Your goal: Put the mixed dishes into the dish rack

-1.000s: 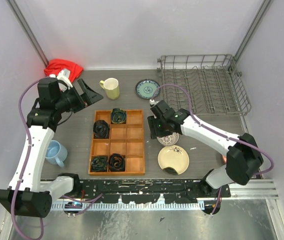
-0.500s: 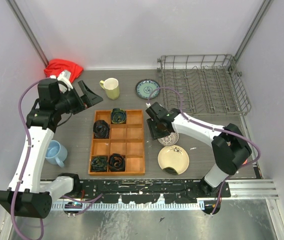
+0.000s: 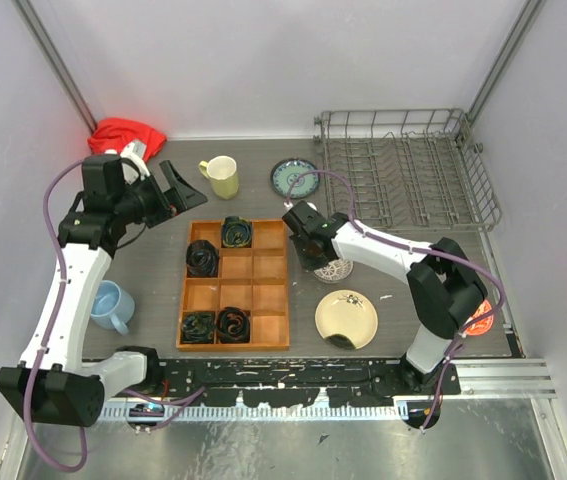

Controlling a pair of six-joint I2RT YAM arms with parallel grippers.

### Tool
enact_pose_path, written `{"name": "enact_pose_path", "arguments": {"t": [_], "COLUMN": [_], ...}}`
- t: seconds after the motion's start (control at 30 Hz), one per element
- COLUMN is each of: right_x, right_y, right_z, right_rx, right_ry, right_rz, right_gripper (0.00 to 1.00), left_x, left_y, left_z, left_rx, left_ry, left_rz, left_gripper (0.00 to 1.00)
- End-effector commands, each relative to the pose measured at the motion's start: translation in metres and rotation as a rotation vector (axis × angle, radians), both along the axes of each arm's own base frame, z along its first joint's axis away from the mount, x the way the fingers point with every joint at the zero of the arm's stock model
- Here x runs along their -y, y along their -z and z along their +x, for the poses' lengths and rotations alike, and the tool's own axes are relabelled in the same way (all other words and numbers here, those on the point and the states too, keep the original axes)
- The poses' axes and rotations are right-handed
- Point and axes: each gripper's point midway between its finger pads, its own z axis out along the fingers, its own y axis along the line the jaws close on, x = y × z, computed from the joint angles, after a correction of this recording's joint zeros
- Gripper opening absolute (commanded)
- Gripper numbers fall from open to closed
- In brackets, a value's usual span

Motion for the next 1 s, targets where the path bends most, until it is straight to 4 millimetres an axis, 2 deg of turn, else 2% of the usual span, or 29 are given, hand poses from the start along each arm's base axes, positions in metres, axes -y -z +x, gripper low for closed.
{"name": "enact_pose_path", "arguments": {"t": [0.0, 0.07, 0.23, 0.33, 0.5, 0.53, 0.6, 0.73, 0.83, 0.97], "right_x": [-0.014, -0.017, -0.027, -0.033, -0.034, -0.032, -0.016, 0.023, 0.056, 0.079], "right_y": [-0.009, -0.020, -0.070, -0.108, -0.183, -0.200, -0.225, -0.264, -0.280, -0.288], "right_z": [0.009, 0.009, 0.012, 0.015, 0.028, 0.035, 0.056, 0.101, 0.141, 0.194], "right_rx": [0.026, 0.031, 0.078, 0.125, 0.220, 0.242, 0.268, 0.314, 0.359, 0.377], "right_ry": [0.000, 0.002, 0.019, 0.042, 0.076, 0.082, 0.115, 0.146, 0.176, 0.177], "right_rz": [0.045, 0.068, 0.161, 0.235, 0.412, 0.459, 0.540, 0.715, 0.846, 1.053], "right_gripper": [0.02, 0.01, 0.01, 0.01, 0.01, 0.01, 0.01, 0.01, 0.01, 0.01], "left_x": [0.002, 0.005, 0.013, 0.019, 0.027, 0.028, 0.029, 0.031, 0.030, 0.030], "left_y": [-0.016, -0.017, -0.019, -0.022, -0.026, -0.026, -0.025, -0.021, -0.021, -0.032], "left_z": [0.008, 0.012, 0.019, 0.022, 0.024, 0.025, 0.026, 0.029, 0.034, 0.042], "left_rx": [0.045, 0.048, 0.048, 0.048, 0.035, 0.034, 0.031, 0.030, 0.044, 0.103], "left_ry": [0.017, 0.028, 0.055, 0.071, 0.104, 0.107, 0.110, 0.119, 0.117, 0.117], "left_rz": [0.001, -0.012, -0.054, -0.088, -0.137, -0.143, -0.155, -0.157, -0.149, -0.149], "left_gripper": [0.98, 0.98, 0.98, 0.98, 0.98, 0.98, 0.98, 0.98, 0.98, 0.98]}}
